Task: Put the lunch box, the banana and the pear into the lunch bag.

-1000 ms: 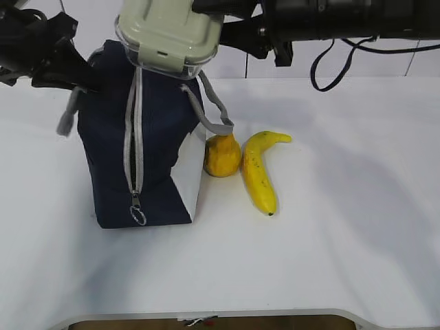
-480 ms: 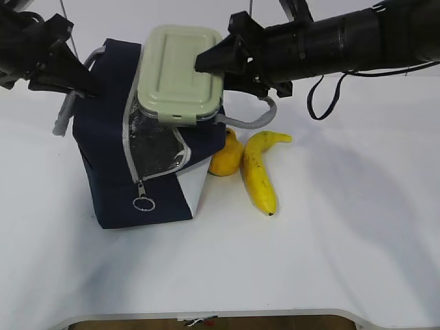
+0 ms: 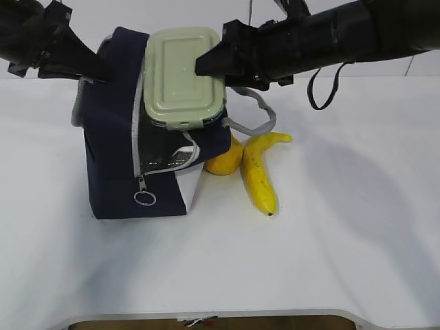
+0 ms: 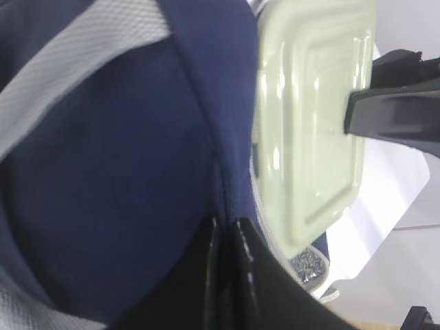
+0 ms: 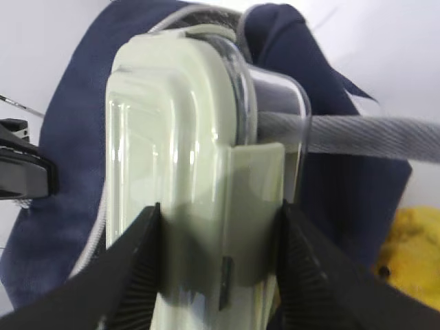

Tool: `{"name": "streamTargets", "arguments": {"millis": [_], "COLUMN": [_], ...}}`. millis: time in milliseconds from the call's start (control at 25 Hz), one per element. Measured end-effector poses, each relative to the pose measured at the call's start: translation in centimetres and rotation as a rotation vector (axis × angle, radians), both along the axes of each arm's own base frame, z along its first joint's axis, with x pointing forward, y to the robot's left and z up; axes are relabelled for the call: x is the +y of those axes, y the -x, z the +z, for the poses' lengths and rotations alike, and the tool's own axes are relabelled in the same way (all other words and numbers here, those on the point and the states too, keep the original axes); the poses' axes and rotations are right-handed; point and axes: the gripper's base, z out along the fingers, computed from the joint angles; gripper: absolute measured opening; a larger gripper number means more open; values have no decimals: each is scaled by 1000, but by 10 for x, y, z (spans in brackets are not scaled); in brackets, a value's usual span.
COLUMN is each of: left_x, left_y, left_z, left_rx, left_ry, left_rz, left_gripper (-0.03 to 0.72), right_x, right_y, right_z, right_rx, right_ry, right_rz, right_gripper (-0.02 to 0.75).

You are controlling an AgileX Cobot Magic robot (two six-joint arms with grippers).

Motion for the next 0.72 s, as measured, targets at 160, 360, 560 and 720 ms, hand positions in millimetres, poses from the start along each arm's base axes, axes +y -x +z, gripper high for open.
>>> {"name": "streamTargets", "arguments": {"millis": [160, 360, 560, 720], "left_x": [-2, -4, -5, -5], "left_y": [-1, -1, -1, -1], "left_z": [4, 7, 6, 5], "left_rx": [-30, -55, -92, -114], "left_ry": [41, 71, 54, 43], "left_rz": [-11, -26, -62, -82], "left_gripper": [3, 3, 3, 3], "right_x": [18, 27, 31, 42], "right_y": [0, -4, -15, -22], "right_z": [0, -26, -46, -50], "right_rx": [-19, 50, 108, 124], "right_ry": [13, 36, 26, 3], "right_rz": [43, 61, 46, 57], "right_gripper": [376, 375, 376, 375]}}
